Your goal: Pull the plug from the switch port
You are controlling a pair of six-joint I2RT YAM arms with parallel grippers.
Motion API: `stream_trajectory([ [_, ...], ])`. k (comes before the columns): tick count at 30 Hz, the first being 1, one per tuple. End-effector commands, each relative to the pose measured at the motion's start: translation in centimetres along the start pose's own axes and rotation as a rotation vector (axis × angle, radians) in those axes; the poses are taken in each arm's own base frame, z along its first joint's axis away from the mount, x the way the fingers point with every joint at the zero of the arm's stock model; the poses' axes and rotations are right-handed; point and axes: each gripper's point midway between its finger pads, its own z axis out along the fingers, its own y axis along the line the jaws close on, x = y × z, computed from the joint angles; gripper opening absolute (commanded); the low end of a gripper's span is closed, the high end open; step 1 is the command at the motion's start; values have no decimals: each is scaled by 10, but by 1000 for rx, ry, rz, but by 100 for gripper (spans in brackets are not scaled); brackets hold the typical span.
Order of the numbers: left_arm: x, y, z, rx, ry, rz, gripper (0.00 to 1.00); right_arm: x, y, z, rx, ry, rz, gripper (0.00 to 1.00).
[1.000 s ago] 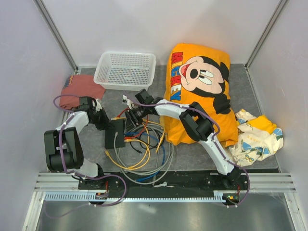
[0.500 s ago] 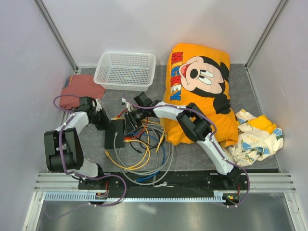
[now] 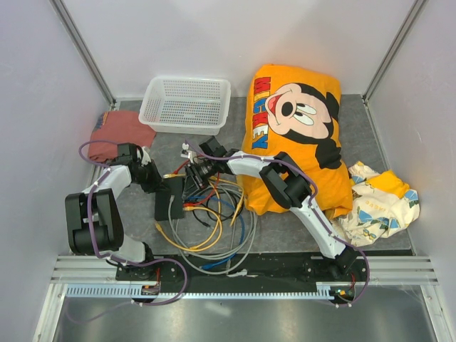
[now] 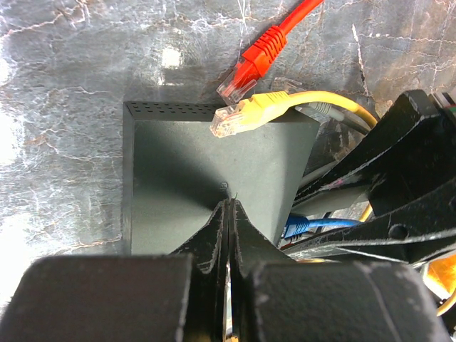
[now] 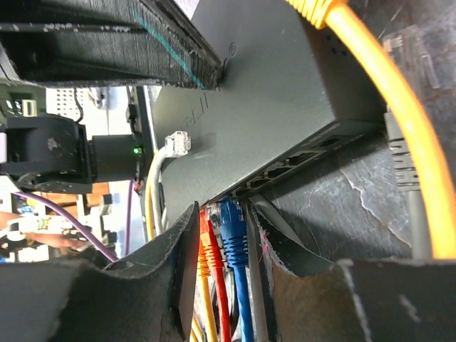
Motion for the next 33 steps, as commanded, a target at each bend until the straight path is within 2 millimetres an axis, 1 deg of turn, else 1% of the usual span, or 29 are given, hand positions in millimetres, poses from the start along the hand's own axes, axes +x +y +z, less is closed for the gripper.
stream_trajectory([
  [1,3,10,5,-38,20,43,2,-6,-24,3,15,-40,21,37],
  [7,3,12,8,-41,29,37,2,-9,-25,4,31,-44,14,31],
  [12,2,11,9,-39,32,35,1,-8,-28,3,53,-46,18,23],
  [13,2,12,9,-39,32,35,1,-11,-31,3,74,-55,4,22],
  [14,1,11,9,-37,31,36,2,-8,-33,3,91,-47,10,21],
  [21,3,11,10,-37,33,36,1,-7,-40,1,146,-49,6,14],
  [23,2,11,9,-37,29,36,2,-5,-45,-1,173,-44,2,12],
  [26,3,11,9,-35,32,37,2,0,-52,-2,198,-31,-15,13],
  [29,7,8,8,-21,57,23,1,10,-58,-5,219,-6,-18,8],
  [31,9,6,7,-16,67,15,2,14,-61,-6,235,6,-33,2],
  [32,8,6,7,-17,66,13,2,14,-63,-8,247,8,-38,0],
  [33,8,6,6,-18,68,19,2,11,-61,-9,252,1,-48,0],
])
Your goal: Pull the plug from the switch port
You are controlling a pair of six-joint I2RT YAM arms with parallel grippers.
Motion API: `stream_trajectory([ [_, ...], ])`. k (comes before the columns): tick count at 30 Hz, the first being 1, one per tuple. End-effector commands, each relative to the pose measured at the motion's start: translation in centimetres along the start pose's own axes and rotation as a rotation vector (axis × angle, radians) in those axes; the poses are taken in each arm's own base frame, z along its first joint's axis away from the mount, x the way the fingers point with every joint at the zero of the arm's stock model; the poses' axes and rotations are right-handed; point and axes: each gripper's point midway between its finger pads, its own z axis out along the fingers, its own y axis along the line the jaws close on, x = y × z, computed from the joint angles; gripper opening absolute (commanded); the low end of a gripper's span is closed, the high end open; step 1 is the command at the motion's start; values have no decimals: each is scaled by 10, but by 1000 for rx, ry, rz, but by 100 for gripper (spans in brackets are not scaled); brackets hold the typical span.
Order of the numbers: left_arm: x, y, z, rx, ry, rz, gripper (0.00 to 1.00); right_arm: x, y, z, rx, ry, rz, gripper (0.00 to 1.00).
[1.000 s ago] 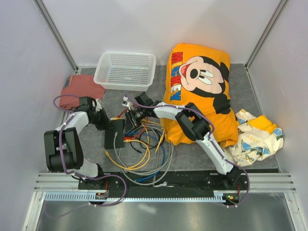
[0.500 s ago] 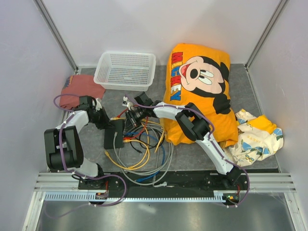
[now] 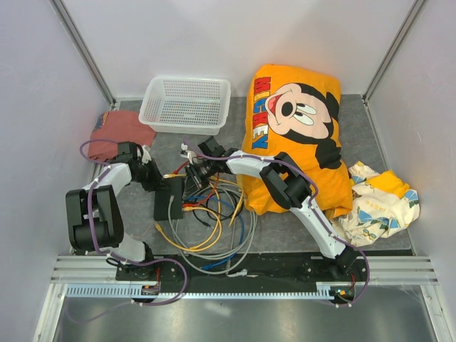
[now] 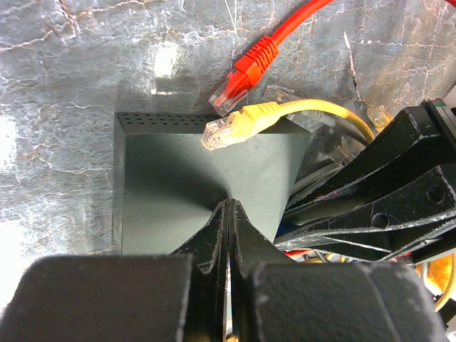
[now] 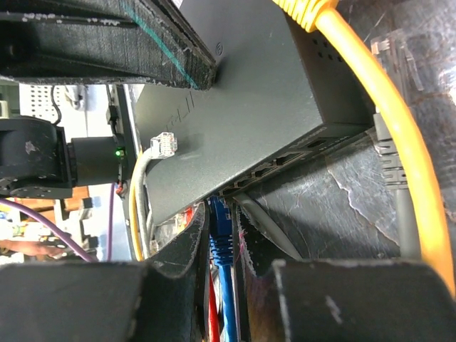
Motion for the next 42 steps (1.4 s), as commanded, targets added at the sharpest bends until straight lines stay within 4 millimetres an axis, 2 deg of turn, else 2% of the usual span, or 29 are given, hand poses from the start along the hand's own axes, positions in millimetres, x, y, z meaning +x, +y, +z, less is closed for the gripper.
stream_trajectory([
  [1,10,9,3,-40,51,30,2,11,-53,-6,201,3,-33,0],
  [3,11,12,3,-55,57,48,2,-3,-52,-7,214,-19,-65,0],
  [6,12,18,7,-82,61,67,1,-12,-61,-5,253,-29,-81,0],
  [8,8,15,9,-75,63,83,2,-2,-68,-3,259,-12,-47,0],
  [12,6,12,12,-67,64,71,2,4,-69,-5,227,-4,-12,0],
  [15,8,1,11,-20,70,40,2,10,-69,-10,219,2,14,0],
  [20,15,-4,10,-21,91,22,2,34,-76,-21,309,75,-1,0],
  [24,5,2,10,-61,61,59,2,42,-86,-30,342,111,-16,0],
  [27,3,5,9,-76,70,90,2,45,-93,-29,344,123,-11,0],
  [28,2,4,7,-76,67,96,2,42,-92,-28,350,111,-21,0],
  [31,6,2,0,-68,64,110,1,41,-73,-25,340,113,-71,0],
  [32,6,2,0,-65,58,112,2,39,-59,-24,320,113,-89,0],
  [33,9,2,1,-62,59,114,2,41,-54,-22,310,120,-93,0],
  [36,15,5,4,-59,54,107,2,45,-54,-20,326,146,-114,0],
  [42,7,3,3,-61,44,117,2,47,-59,-31,365,173,-159,0],
])
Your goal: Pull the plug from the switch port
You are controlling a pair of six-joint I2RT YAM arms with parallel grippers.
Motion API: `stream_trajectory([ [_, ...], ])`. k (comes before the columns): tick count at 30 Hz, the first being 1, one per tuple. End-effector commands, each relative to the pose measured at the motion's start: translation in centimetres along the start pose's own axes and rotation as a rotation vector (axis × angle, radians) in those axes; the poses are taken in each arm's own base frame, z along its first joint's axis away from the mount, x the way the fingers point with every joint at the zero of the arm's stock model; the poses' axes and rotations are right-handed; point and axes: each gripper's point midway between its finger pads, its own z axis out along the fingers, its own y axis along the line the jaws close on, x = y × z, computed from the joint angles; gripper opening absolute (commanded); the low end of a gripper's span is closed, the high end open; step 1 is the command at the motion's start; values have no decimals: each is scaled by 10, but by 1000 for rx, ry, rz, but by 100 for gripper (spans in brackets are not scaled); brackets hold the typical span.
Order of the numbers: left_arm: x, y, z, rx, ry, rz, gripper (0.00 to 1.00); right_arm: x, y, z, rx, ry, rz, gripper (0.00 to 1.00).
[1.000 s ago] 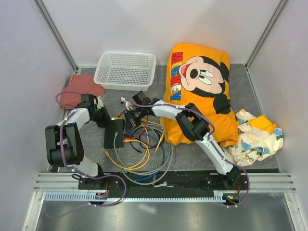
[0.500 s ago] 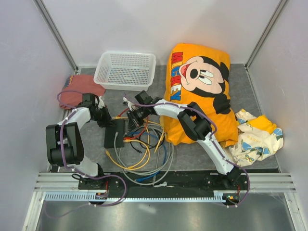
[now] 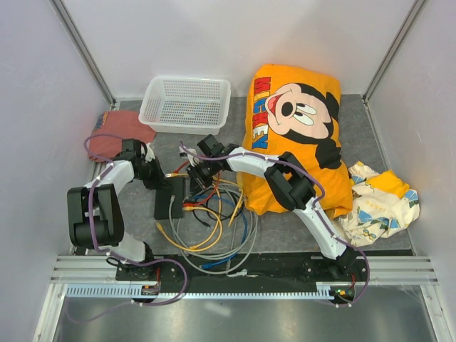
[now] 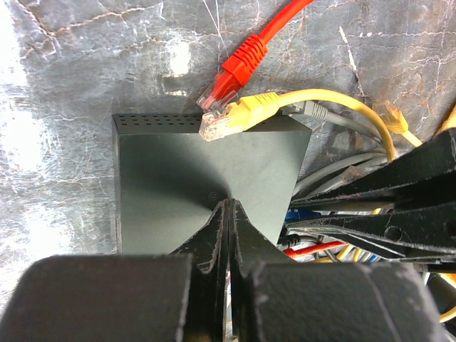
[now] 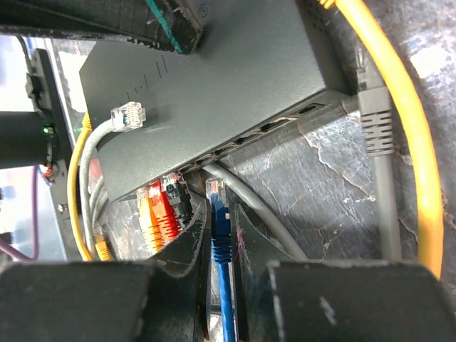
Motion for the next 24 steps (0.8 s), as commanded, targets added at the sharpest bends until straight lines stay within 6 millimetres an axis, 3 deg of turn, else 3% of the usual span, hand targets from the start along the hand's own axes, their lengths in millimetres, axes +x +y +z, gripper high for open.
stream_trajectory([
  [1,7,7,1,-33,22,42,2,50,-39,-5,167,151,23,0],
  [3,4,5,-1,-26,17,47,2,48,-41,-11,168,143,29,0],
  [6,7,6,0,-25,29,51,2,22,-31,-32,159,94,-57,0],
  [10,7,5,0,-16,24,58,2,-39,2,-80,172,-48,-231,0],
  [16,5,1,-3,0,10,68,1,-112,32,-138,282,-209,-507,0],
  [24,4,-2,-7,9,-5,78,1,-180,27,-169,456,-339,-654,0],
])
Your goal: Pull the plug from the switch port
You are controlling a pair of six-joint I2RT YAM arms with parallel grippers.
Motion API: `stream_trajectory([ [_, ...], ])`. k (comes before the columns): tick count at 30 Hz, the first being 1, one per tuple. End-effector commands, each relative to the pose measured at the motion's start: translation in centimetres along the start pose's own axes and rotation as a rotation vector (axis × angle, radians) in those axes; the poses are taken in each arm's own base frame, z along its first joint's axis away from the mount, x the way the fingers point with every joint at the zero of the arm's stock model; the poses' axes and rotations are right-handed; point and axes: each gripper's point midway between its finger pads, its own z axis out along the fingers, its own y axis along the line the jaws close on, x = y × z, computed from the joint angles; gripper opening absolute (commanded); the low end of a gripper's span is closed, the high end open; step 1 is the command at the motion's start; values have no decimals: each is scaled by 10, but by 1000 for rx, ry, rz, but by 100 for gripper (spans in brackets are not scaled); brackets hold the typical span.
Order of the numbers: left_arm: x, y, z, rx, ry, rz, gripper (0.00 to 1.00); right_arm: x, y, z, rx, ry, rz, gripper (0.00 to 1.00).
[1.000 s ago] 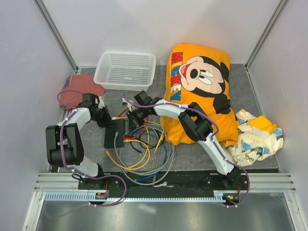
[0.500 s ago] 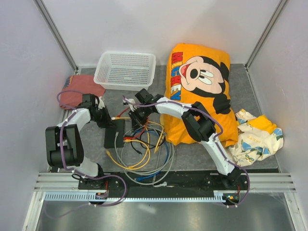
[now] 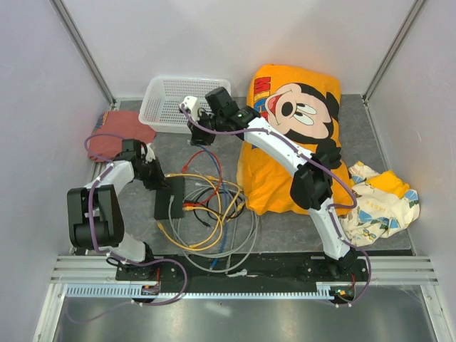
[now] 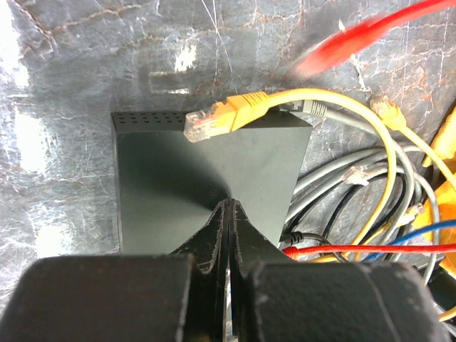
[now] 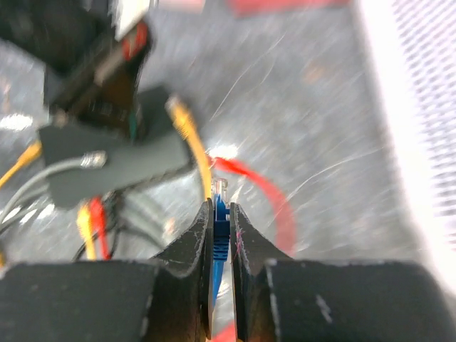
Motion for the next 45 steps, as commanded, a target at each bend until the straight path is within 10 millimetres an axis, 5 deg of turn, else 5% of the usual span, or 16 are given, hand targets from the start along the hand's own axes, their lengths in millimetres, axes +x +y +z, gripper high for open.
stream_trajectory([
  [1,4,-2,-6,9,-6,57,2,-53,-28,-12,139,-105,-136,0],
  [6,4,-3,-9,11,-23,69,2,-41,-39,4,195,-100,-31,1],
  [7,4,-3,-10,8,-24,70,2,-36,-38,7,203,-88,-19,19],
  [10,3,-4,-12,9,-29,77,2,-21,-36,9,219,-56,30,47],
  [14,-3,-5,-16,6,-48,92,2,-22,-25,2,189,-79,72,60],
  [17,-3,-7,-19,8,-53,96,1,-16,4,4,52,-84,130,63],
  [20,-3,-8,-22,11,-56,100,2,3,45,12,-162,-61,229,64],
  [25,-4,-12,-29,21,-70,120,1,44,85,31,-365,20,359,63],
  [36,8,-4,-24,19,-34,64,1,86,97,65,-424,107,521,66],
  [45,14,8,-16,-6,0,13,2,102,111,77,-456,145,556,54],
])
